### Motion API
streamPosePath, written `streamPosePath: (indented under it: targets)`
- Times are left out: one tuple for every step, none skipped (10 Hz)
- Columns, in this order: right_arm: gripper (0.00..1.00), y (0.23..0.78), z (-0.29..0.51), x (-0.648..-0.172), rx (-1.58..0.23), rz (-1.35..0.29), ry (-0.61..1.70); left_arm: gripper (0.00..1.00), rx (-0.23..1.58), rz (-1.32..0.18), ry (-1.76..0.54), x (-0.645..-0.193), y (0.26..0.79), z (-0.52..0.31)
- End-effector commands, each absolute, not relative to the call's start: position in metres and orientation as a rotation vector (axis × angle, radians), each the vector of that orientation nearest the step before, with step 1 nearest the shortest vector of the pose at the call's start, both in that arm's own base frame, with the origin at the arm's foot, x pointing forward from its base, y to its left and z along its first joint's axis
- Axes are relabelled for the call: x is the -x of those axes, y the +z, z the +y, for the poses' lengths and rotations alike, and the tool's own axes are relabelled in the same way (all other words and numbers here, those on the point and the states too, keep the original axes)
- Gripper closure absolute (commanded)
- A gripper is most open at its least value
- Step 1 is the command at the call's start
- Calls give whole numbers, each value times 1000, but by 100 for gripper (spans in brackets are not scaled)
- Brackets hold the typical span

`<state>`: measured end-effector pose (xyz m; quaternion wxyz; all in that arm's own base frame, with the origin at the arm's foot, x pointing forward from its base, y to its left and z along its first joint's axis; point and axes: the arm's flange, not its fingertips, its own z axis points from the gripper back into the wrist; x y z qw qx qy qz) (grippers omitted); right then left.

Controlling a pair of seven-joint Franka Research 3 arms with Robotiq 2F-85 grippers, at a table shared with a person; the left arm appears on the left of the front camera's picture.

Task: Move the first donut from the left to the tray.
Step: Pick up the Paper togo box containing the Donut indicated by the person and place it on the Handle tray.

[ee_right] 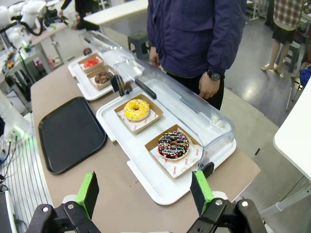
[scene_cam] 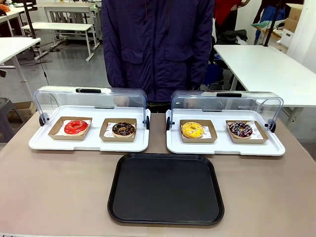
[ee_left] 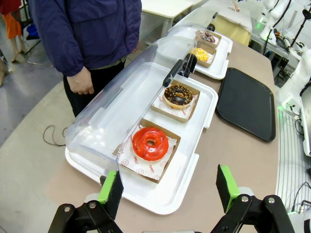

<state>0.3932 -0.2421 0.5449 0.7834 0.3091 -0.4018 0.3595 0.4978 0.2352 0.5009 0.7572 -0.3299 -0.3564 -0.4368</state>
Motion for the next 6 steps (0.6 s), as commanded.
streamPosePath:
  targets:
    - [0, 546, -243, -394, -671, -892, 790, 0, 719, -774, -956, -497, 502, 234]
    - [0, 546, -243, -394, -671, -892, 790, 0, 719, -774, -956, -497, 502, 234]
    - [0, 546, -243, -394, -671, -892, 790, 0, 719, -774, -956, -497, 502, 234]
    - [0, 546, -243, -394, -671, -892, 790, 0, 719, -774, -956, -497, 502, 234]
    - [0, 546, -243, -394, -671, -892, 790, 0, 719, -774, -956, -497, 502, 234]
    - [0, 546, -243, -394, -671, -892, 790, 0, 719, -774, -956, -497, 502, 234]
